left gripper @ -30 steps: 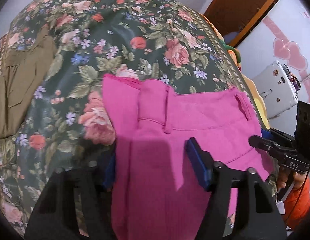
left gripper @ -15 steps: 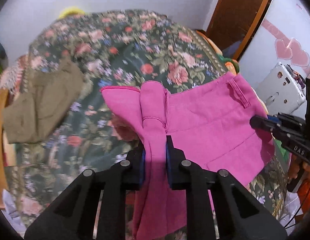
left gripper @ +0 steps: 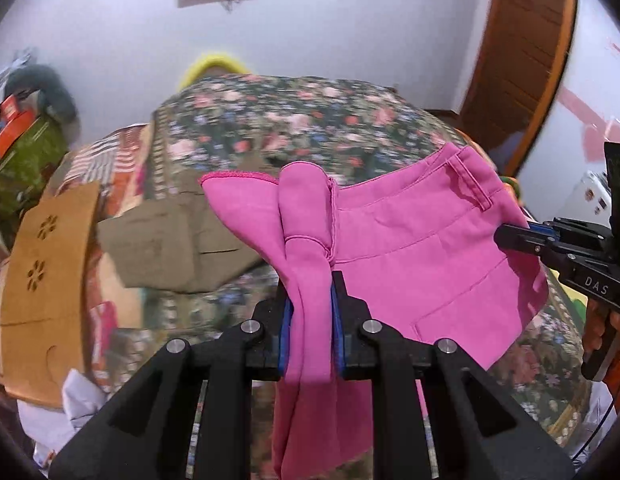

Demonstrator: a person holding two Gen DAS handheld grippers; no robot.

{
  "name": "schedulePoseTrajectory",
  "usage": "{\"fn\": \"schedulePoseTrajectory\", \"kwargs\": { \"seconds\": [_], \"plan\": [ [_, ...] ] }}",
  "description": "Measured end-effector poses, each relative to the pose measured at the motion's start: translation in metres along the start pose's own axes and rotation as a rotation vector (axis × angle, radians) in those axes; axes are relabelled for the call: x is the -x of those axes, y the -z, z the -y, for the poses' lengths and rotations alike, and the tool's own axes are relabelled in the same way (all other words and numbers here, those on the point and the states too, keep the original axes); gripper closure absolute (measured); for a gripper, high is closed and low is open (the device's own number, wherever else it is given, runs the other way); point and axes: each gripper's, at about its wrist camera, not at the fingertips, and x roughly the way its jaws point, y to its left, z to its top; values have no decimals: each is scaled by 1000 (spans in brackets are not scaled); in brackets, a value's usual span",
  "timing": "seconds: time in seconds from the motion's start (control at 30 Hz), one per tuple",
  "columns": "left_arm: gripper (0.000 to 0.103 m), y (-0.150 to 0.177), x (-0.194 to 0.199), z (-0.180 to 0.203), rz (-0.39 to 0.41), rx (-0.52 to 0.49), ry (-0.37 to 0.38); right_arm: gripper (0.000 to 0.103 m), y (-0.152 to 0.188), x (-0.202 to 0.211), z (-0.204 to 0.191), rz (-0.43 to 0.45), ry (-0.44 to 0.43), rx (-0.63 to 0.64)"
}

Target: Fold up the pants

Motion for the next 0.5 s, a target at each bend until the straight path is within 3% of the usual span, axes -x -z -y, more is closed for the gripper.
{"fn": "schedulePoseTrajectory", "kwargs": {
  "seconds": [0.27,0.5],
  "plan": [
    [86,-7,-25,-81,1,107,-76,93,-37,-79,-41,-23,-50,52],
    [86,-36,-66,-136,15,155,-137,93,-74,-134,-60,-14,-42,98]
  ]
}}
